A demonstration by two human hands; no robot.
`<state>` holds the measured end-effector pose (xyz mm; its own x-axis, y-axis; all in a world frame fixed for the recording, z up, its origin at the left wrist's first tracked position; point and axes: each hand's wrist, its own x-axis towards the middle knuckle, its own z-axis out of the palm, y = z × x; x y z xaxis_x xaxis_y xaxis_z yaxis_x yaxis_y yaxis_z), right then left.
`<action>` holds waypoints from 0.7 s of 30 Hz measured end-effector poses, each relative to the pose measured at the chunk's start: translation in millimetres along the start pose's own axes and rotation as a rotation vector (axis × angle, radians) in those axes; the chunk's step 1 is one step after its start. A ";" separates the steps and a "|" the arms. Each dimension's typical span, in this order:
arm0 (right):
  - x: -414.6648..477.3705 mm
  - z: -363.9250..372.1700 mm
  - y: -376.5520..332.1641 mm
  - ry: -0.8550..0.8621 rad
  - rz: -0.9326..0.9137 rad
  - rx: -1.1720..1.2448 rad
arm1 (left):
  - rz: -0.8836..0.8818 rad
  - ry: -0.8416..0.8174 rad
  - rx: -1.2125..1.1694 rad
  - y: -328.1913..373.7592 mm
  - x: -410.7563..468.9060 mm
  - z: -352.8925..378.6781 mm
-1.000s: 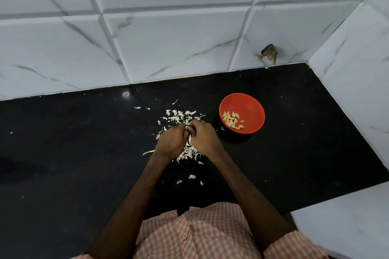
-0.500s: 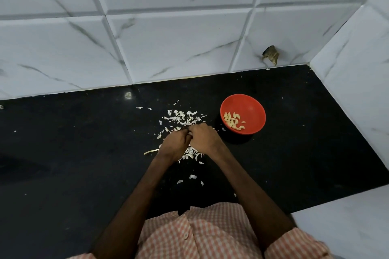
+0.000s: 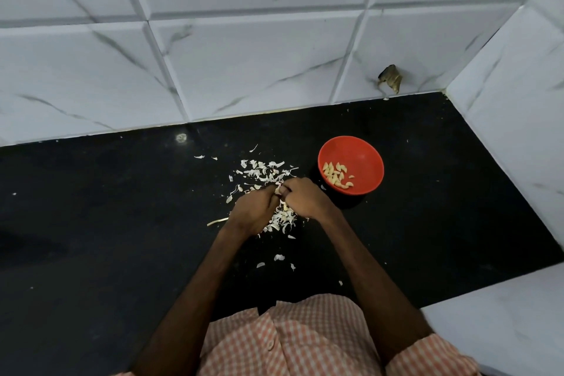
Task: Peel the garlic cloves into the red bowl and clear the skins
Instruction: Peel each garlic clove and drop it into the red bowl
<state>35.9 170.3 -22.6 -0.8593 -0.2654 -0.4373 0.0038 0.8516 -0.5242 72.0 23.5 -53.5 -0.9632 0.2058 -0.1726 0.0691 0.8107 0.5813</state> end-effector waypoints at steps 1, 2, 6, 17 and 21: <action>0.4 1.2 0.8 0.008 -0.004 0.015 | -0.002 0.008 -0.004 -1.3 -0.5 0.0; 0.7 2.4 1.4 0.016 -0.009 0.040 | -0.006 0.019 -0.009 -2.8 -0.7 -0.2; 1.1 7.0 2.9 0.088 -0.008 0.283 | -0.047 0.082 -0.105 -7.8 -2.3 -1.8; 1.9 12.6 7.9 0.098 0.015 0.835 | -0.140 0.150 -0.257 -24.9 7.7 -5.3; 7.4 17.7 13.2 0.159 0.013 0.808 | -0.133 0.095 -0.166 -34.7 7.4 -2.8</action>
<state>38.6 171.6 -45.6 -0.9186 -0.1388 -0.3700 0.3291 0.2496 -0.9107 61.7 -4.7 -72.7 -0.9816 0.0447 -0.1856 -0.0962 0.7242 0.6829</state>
